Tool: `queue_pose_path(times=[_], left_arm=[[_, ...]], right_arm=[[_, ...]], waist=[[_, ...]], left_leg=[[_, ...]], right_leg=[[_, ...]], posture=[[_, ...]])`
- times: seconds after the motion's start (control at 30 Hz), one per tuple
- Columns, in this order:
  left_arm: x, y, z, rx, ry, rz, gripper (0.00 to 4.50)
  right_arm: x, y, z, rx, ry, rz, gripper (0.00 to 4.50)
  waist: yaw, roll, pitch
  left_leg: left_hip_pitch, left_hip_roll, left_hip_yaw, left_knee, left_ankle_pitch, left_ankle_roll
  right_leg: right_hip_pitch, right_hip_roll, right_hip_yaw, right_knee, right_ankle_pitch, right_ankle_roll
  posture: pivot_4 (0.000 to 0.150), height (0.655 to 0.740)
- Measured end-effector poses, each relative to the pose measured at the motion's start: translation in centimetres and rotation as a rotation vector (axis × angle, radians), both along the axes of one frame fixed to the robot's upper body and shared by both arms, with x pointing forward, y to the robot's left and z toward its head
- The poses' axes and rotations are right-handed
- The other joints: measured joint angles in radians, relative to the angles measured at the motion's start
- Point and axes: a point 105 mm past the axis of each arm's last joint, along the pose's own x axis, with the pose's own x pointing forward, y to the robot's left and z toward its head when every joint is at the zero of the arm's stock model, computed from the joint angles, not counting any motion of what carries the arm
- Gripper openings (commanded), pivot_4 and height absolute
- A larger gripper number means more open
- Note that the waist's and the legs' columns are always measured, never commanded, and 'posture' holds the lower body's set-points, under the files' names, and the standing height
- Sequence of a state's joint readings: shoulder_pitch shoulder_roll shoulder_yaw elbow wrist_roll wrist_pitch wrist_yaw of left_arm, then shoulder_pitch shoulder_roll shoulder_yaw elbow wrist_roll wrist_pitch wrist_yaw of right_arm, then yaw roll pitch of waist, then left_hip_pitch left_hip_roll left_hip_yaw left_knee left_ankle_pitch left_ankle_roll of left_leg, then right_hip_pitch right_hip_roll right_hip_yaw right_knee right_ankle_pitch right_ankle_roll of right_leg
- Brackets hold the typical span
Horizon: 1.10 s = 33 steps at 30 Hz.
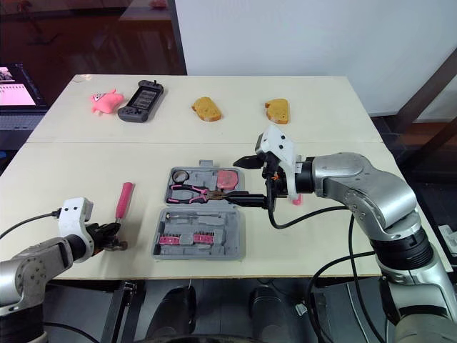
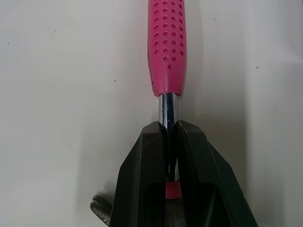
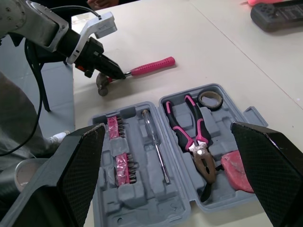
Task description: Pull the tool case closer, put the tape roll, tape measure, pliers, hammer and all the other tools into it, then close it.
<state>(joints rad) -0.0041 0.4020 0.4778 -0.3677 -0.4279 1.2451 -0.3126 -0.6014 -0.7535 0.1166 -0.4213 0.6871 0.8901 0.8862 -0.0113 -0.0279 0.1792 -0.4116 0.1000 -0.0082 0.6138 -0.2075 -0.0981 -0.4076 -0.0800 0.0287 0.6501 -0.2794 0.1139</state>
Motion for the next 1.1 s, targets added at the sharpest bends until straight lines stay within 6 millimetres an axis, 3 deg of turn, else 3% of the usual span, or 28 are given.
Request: queue_pose_path(times=[0.03,0.13,0.3,0.37,0.67,0.77,0.87,0.93,0.97,1.1], left_arm=[[0.0,-0.3,-0.1,-0.010,0.003,0.002,0.02],[-0.1,-0.9,-0.1,-0.040,0.007,0.002,1.23],[0.3,-1.5,0.7,-0.059,-0.004,-0.025,3.65],[0.5,-0.6,1.6,-0.048,-0.018,-0.006,4.49],[2.0,1.4,7.1,0.005,-0.133,-0.063,4.49],[2.6,3.5,10.2,0.203,-0.221,-0.222,4.49],[3.5,4.8,12.7,0.482,-0.297,-0.500,4.49],[4.0,5.6,12.7,0.725,-0.308,-0.728,4.49],[4.0,5.6,12.4,0.758,-0.309,-0.769,4.49],[3.4,4.6,8.7,0.917,-0.222,-1.220,4.49]], right_arm=[[0.1,0.0,0.1,0.001,-0.006,0.001,4.50],[0.3,0.1,0.0,0.004,-0.003,-0.004,4.50],[0.3,0.2,0.0,0.007,-0.002,0.000,4.50],[0.2,0.2,0.0,0.008,-0.001,0.001,4.50],[0.2,0.5,0.3,0.017,-0.010,0.016,4.50],[0.2,0.6,0.6,0.018,-0.025,0.026,4.50],[0.1,0.7,0.5,0.011,-0.023,0.037,4.50],[0.0,0.9,0.4,0.008,-0.021,0.049,4.50],[0.0,0.9,0.5,0.009,-0.021,0.050,4.50],[0.0,1.1,0.6,0.014,-0.028,0.052,4.50]], waist=[[0.001,0.000,0.000],[0.002,0.000,0.000],[0.000,0.000,0.000],[-0.002,-0.001,0.001],[-0.002,-0.002,0.001],[-0.006,-0.003,0.002],[-0.003,-0.001,0.003],[0.000,0.000,0.003],[0.000,0.001,0.004],[0.002,0.000,0.003]], left_leg=[[0.000,0.000,0.000,0.000,0.000,0.000],[0.000,0.000,0.000,0.000,0.000,0.000],[0.000,0.000,-0.001,0.000,0.000,0.000],[0.000,0.000,-0.001,0.000,0.000,0.000],[0.000,0.000,-0.001,0.000,0.000,0.000],[0.000,0.000,-0.001,-0.002,0.000,0.000],[-0.001,0.000,0.000,-0.003,0.000,0.000],[-0.002,0.000,0.001,-0.003,0.000,0.000],[-0.003,0.000,0.002,-0.003,0.000,0.000],[-0.017,0.000,0.002,0.000,0.000,0.000]], right_leg=[[0.000,0.000,0.000,0.000,0.000,0.000],[0.001,0.000,0.000,0.000,0.000,-0.001],[0.000,0.000,0.000,0.000,0.000,-0.001],[0.000,0.000,0.000,0.000,0.000,-0.001],[-0.001,0.001,0.000,-0.001,-0.001,-0.001],[-0.002,0.000,0.000,-0.001,-0.001,-0.002],[-0.004,0.000,0.000,-0.002,-0.001,-0.003],[-0.004,-0.001,0.000,-0.004,-0.001,-0.004],[-0.005,-0.002,0.000,-0.004,-0.001,-0.004],[-0.018,-0.001,0.000,-0.001,0.000,-0.004]], posture=[[0.150,0.7207],[0.150,0.7207],[0.150,0.7207],[0.150,0.7207],[0.150,0.7207],[0.150,0.7207],[0.150,0.7207],[0.150,0.7207],[0.150,0.7207],[0.150,0.7207]])
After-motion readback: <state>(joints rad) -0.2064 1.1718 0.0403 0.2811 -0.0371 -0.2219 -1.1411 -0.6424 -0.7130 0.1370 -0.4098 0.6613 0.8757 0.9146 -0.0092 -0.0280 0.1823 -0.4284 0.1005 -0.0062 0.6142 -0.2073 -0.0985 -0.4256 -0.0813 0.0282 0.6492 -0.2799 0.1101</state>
